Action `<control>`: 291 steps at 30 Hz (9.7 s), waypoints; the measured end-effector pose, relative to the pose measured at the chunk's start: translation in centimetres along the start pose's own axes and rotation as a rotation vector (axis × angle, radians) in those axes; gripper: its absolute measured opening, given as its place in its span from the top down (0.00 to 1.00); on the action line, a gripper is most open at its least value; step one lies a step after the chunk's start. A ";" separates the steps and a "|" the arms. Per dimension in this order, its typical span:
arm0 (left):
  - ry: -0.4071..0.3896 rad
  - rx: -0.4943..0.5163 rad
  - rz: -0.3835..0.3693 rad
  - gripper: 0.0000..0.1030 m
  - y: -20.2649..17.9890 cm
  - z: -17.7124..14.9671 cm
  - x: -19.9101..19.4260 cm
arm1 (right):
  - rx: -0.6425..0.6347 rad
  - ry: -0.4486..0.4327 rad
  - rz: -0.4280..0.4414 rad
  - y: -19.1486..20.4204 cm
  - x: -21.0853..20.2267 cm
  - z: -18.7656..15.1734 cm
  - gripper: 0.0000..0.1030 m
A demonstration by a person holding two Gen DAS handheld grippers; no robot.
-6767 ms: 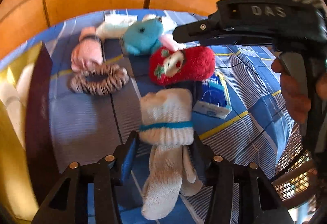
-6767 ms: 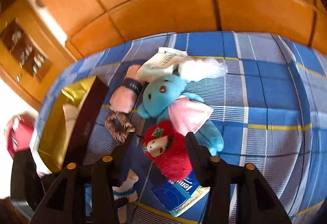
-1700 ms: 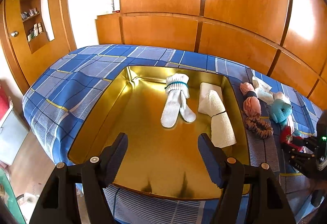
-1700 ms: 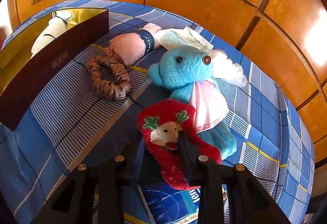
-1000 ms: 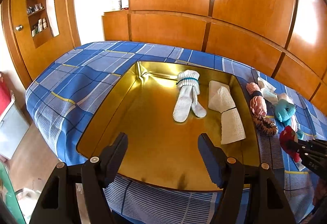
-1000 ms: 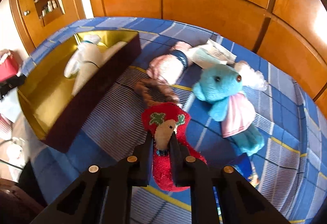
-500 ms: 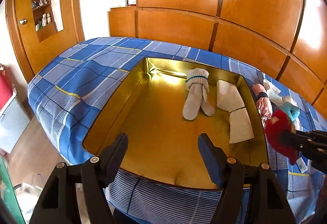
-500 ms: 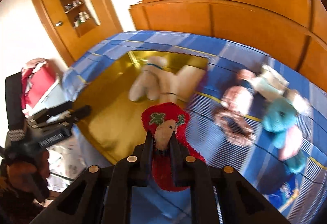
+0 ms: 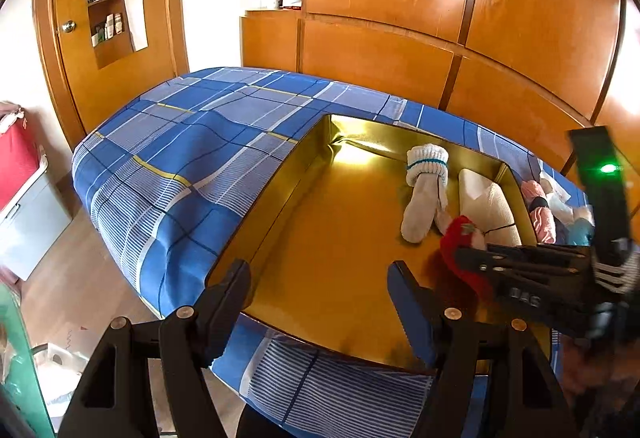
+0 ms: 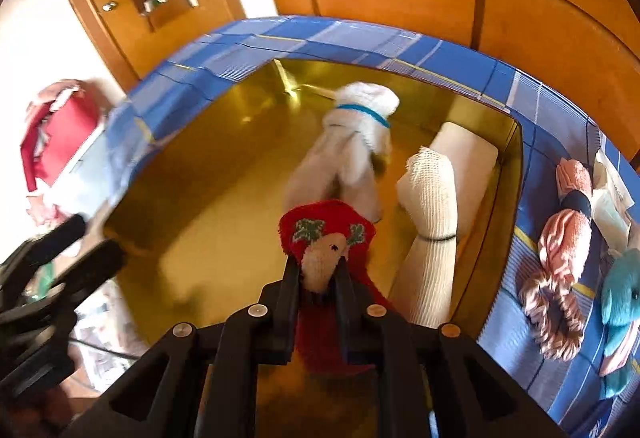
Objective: Organize soft objects
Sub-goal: 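Carry the red plush into the gold box and open the right gripper, then move the left gripper to the pink towel roll and grasp it, then carry the pink towel with the left gripper while the right grasps the scrunchie, then lower the pink towel into the gold box and open the left gripper, then carry the brown scrunchie into the gold box and open the right gripper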
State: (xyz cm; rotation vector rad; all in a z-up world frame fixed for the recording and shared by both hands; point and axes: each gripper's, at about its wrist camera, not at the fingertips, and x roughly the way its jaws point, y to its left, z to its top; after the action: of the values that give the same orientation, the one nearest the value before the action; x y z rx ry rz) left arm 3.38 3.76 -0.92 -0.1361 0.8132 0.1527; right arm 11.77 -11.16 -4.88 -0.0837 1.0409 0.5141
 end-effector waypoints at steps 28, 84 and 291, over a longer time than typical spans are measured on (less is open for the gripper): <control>-0.010 0.035 -0.016 0.31 -1.5 0.2 -0.8 | -0.016 -0.177 -0.057 -0.1 -4.4 -0.7 0.60; 0.154 0.410 -0.304 0.42 -26.2 2.8 4.5 | 0.627 -0.401 -0.338 -28.2 -18.7 -13.3 0.60; -0.041 0.111 -0.058 0.44 -4.3 0.6 -1.4 | 0.068 -0.009 -0.302 -13.0 -5.7 -10.8 0.83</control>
State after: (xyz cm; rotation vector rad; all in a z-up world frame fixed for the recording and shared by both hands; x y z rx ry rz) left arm 3.61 -0.48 0.77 -0.0515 0.7742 0.0554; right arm 6.60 -27.97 -7.83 -0.1749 1.0139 0.2051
